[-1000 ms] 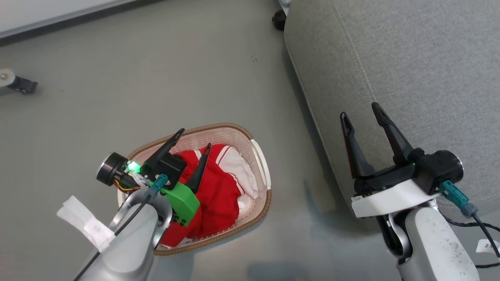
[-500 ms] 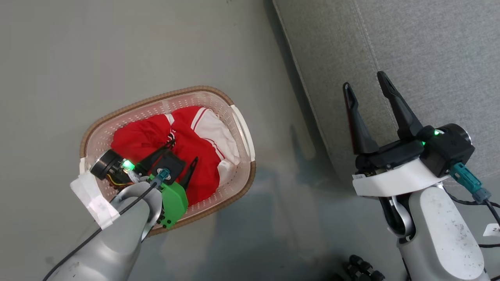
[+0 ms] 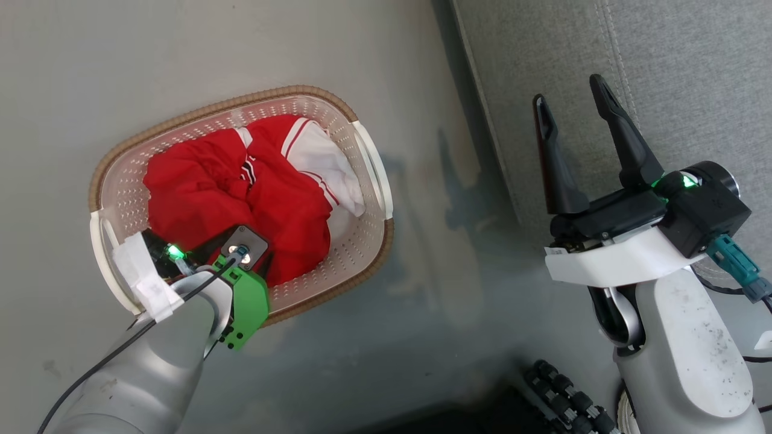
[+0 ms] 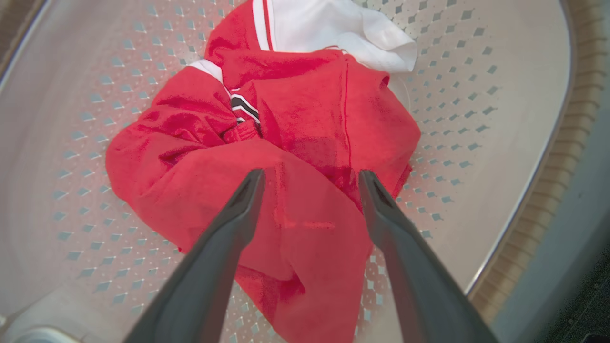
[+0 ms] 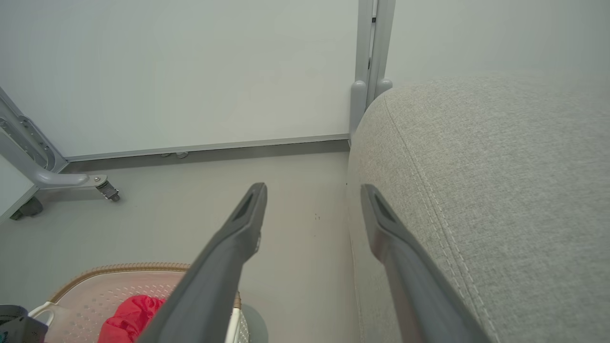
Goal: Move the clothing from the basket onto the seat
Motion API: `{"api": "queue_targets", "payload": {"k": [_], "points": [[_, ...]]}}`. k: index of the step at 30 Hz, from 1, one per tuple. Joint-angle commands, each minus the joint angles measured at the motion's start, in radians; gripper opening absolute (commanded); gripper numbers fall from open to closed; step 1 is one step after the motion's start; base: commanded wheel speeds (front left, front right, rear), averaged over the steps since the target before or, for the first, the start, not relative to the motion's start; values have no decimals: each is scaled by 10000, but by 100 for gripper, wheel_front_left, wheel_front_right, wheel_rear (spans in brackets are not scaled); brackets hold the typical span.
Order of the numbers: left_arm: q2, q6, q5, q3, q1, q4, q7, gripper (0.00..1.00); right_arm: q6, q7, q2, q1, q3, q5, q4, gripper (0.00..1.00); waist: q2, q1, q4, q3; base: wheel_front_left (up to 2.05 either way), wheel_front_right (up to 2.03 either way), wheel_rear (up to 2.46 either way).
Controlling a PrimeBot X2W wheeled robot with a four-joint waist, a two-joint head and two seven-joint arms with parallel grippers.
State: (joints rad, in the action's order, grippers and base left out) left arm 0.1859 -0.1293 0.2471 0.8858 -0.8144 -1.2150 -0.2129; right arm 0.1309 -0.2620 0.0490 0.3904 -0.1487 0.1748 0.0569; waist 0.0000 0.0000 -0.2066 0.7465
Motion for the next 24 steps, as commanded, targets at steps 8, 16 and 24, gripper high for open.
{"api": "queue_targets", "payload": {"k": [8, 16, 24], "points": [[15, -17, 654, 430, -646, -402, 797, 100, -3, -46, 26, 301, 60, -137, 259, 100, 0, 0, 101, 814, 0, 0, 0], [-203, -17, 1098, 807, -1026, -516, 1378, 100, -3, -46, 26, 365, 135, -259, 487, 100, 0, 0, 273, 1312, 0, 0, 0], [-283, -6, 1282, 1272, -1561, -595, 1695, 100, -3, -44, 26, 477, 256, -400, 911, 100, 0, 0, 461, 1939, 0, 0, 0]]}}
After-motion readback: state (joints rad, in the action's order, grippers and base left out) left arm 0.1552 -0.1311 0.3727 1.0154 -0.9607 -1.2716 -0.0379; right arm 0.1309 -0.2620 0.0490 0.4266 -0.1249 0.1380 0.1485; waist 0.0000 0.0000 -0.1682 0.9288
